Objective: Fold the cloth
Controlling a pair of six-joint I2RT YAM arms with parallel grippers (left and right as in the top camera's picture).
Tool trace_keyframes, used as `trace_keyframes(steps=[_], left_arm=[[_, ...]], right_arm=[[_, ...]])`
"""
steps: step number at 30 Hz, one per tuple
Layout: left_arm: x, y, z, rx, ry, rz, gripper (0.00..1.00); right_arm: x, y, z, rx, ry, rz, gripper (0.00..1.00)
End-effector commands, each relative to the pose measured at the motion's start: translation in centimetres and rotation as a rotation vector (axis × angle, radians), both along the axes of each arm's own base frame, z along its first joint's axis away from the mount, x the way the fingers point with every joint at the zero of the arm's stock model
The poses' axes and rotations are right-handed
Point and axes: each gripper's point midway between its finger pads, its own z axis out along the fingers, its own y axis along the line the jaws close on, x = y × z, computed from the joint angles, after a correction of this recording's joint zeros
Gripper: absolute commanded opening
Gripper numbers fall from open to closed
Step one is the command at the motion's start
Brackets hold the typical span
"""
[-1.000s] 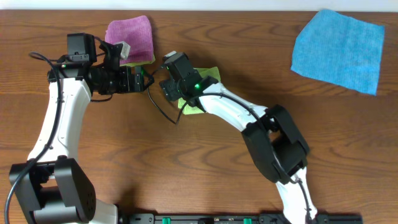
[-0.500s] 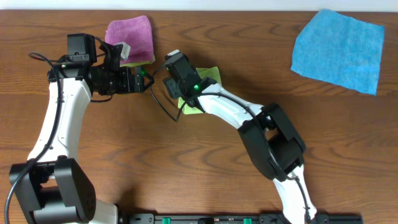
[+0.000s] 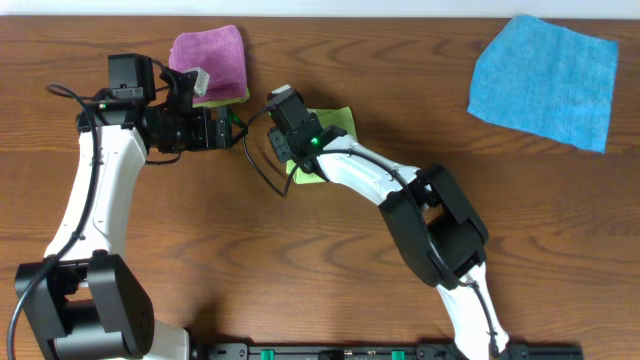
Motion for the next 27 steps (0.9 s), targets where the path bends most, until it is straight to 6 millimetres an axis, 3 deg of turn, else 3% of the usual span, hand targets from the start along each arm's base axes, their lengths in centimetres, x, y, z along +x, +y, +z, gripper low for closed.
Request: trace_keyframes(steps=[1, 6, 10, 27], left_arm=[[0.2, 0.2, 0.6, 0.013, -0.027, -0.009, 0.95], [0.2, 0.2, 0.6, 0.013, -0.027, -0.009, 0.95], [0.2, 0.2, 0.6, 0.013, -0.026, -0.009, 0.95], [0.2, 0.2, 0.6, 0.012, -0.026, -0.009, 0.95]], right_arm=[[0.4, 0.0, 0.0, -0.001, -0.004, -0.015, 0.31], [0.4, 0.0, 0.0, 0.000, -0.005, -0.015, 0.19], [0.7, 0.3, 0.4, 0.017, -0.025, -0.015, 0.01], [2.4, 1.3, 2.9, 0.067, -0.100, -0.024, 0.01]])
